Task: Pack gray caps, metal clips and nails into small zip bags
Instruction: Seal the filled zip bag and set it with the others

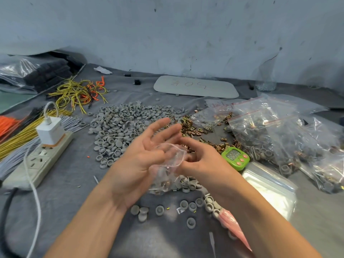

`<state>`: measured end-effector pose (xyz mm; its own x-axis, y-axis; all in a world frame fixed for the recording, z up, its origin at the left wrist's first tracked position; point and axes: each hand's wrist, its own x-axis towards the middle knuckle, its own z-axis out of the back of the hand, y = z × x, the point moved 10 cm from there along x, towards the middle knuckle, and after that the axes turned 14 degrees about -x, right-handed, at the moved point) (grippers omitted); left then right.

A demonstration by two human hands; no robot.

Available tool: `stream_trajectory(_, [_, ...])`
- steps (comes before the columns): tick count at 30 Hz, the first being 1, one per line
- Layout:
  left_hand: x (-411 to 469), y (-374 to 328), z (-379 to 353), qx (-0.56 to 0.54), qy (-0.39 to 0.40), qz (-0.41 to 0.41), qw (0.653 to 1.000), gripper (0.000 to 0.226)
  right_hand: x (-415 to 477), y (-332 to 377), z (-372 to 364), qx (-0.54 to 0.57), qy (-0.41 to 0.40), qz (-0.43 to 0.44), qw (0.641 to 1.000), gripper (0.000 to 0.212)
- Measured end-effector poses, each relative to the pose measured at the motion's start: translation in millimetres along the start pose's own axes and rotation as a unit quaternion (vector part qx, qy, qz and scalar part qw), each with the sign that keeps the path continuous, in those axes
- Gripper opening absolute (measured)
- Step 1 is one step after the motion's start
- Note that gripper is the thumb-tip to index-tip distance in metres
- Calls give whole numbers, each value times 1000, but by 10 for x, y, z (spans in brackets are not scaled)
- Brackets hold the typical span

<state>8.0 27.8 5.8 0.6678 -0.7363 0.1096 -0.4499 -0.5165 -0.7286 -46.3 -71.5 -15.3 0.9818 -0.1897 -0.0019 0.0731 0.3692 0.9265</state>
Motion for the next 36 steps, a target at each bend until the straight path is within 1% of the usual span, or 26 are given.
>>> stream_trajectory(1, [9,-50,63,-1,-29,-23,999,78,-1,-36,89,0,-39,-12,999,47])
stream_trajectory(3, [9,-116,195,27,-83,-51,995,72,-14,-54,263,24,-106,-15,994,29])
stream_trajectory(5, [-14,-74,237,94,-103,-34,990,74,-41,-87,397,68,-153,-29,986,20])
stream_trajectory(6, [-21,-37,248,134,-110,-23,985,68,-55,-105,447,79,-167,-39,982,20])
stream_trajectory(8, [-16,-21,281,191,-139,-30,971,37,-69,-99,478,45,-167,-45,984,15])
stream_trajectory(9, [-25,-45,297,204,-155,-45,965,25,-78,-75,461,19,-158,-43,986,13])
stream_trajectory(10, [-32,-79,309,213,-169,-62,960,20,-95,-46,442,6,-154,-40,987,12])
stream_trajectory(13, [-42,-181,328,218,-194,-99,951,17,-142,52,477,32,-184,-2,982,18])
stream_trajectory(15, [-56,-220,290,207,-194,-117,952,18,-174,114,551,47,-218,19,975,14])
stream_trajectory(19, [-111,-336,156,176,-185,-176,951,11,-220,152,671,92,-262,35,960,17])
stream_trajectory(21, [-136,-385,137,169,-188,-194,948,13,-224,177,669,91,-258,42,961,16])
stream_trajectory(25, [-143,-400,171,177,-205,-192,943,13,-204,176,600,90,-240,44,966,10])
stream_trajectory(27, [-149,-405,197,179,-212,-192,941,11,-195,172,571,101,-234,34,966,12])
stream_trajectory(31, [-171,-409,262,175,-235,-198,935,5,-183,116,558,166,-230,1,959,22])
stream_trajectory(34, [-183,-415,307,174,-265,-213,924,17,-140,102,501,197,-221,-11,955,25])
stream_trajectory(36, [-182,-424,305,167,-270,-222,922,14,-107,129,487,204,-219,-2,954,24])
